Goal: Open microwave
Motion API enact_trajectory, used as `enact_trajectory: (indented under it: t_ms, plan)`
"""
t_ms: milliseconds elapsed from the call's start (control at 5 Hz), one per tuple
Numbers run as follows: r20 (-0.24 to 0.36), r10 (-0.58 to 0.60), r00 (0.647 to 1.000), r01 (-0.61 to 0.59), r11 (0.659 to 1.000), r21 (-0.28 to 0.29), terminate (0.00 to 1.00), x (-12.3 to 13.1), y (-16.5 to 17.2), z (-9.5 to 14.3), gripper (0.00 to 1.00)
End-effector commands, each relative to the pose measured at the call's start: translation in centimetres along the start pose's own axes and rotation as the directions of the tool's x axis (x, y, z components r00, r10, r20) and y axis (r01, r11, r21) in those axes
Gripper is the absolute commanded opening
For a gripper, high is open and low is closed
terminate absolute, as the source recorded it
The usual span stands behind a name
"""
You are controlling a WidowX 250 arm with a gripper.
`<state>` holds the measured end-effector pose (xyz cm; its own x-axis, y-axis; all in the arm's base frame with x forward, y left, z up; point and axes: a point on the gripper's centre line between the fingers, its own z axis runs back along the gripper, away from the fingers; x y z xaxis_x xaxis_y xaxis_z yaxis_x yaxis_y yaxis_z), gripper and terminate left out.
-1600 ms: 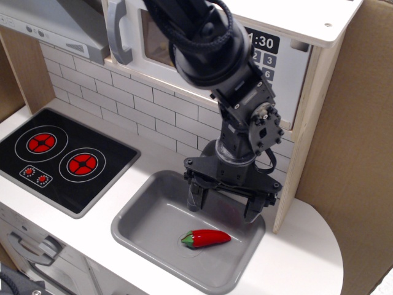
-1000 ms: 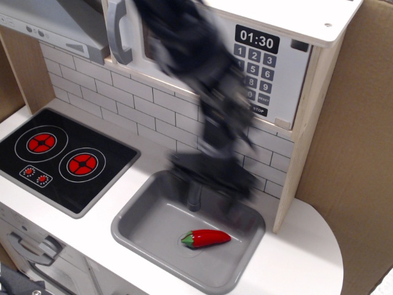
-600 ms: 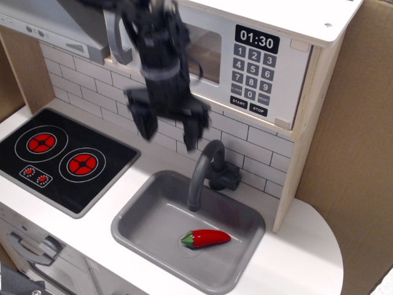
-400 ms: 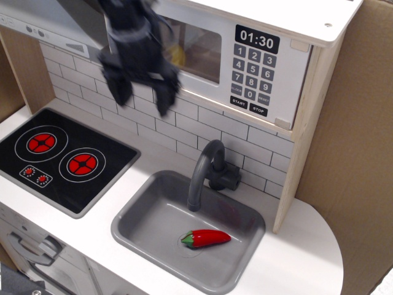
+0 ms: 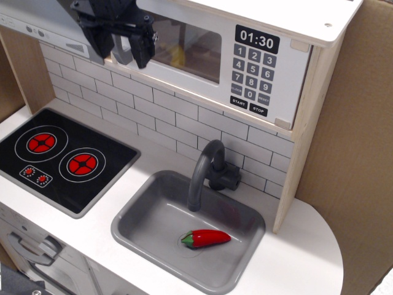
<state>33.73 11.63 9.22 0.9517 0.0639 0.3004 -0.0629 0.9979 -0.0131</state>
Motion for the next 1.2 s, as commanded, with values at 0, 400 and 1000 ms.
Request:
enact_trajectory:
  t_ms: [0, 400, 1000]
  plan:
    - [0.08, 0.029, 0.996, -0.033, 0.998, 0.052, 0.0, 2.8, 2.9, 1.2, 1.0]
    - [0.098, 0.01, 0.995, -0.015, 0.999, 0.05, 0.0, 3.8, 3.5, 0.5, 1.0]
    - [0.151, -0.11, 0.982, 0.115, 0.993, -0.024, 0.0, 4.4, 3.2, -0.1, 0.0]
